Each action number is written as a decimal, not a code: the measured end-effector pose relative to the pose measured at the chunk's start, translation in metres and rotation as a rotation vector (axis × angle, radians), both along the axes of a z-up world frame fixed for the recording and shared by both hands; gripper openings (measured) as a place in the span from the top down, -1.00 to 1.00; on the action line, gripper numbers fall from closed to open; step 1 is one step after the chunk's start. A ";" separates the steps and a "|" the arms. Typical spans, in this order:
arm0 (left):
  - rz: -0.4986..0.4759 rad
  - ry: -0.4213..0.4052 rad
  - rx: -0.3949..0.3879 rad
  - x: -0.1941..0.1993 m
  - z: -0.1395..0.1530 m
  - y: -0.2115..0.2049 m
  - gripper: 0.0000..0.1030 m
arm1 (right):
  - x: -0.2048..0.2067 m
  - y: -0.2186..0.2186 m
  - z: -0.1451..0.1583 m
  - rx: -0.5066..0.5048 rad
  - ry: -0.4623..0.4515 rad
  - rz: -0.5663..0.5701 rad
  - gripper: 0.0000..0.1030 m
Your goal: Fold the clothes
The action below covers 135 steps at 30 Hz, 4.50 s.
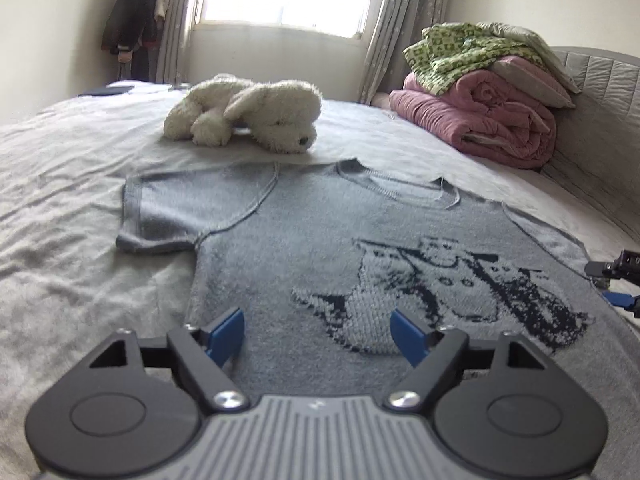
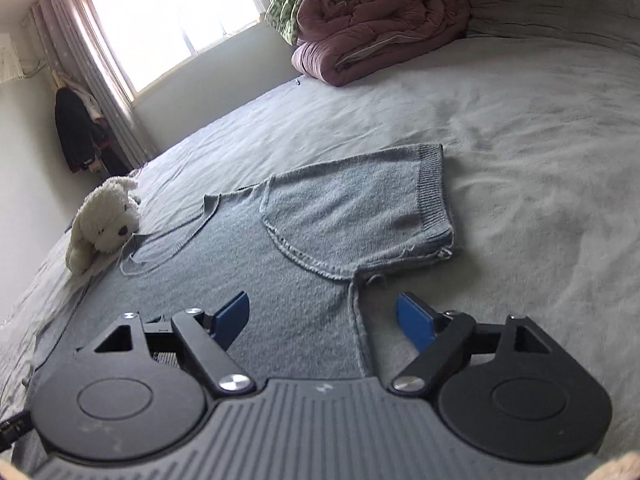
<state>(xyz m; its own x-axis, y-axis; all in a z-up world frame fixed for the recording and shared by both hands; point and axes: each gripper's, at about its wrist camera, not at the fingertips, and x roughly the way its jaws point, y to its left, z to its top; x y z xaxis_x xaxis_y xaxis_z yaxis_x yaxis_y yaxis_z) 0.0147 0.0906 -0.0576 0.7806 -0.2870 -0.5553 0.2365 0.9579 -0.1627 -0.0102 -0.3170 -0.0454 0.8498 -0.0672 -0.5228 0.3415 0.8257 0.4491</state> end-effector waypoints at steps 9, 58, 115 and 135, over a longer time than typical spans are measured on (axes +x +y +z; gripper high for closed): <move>-0.017 -0.001 0.021 0.000 -0.003 -0.006 -0.76 | -0.008 -0.042 -0.006 0.204 -0.105 -0.092 -0.54; -0.005 0.031 0.001 0.005 0.004 0.000 -0.70 | 0.115 0.128 0.055 -0.337 0.202 0.295 0.74; -0.392 -0.004 0.024 0.111 0.012 -0.191 0.94 | 0.044 -0.021 -0.008 0.485 -0.070 0.143 -0.11; -0.280 0.239 -0.499 0.151 -0.036 -0.147 0.93 | 0.049 0.014 -0.007 0.291 -0.091 0.114 -0.14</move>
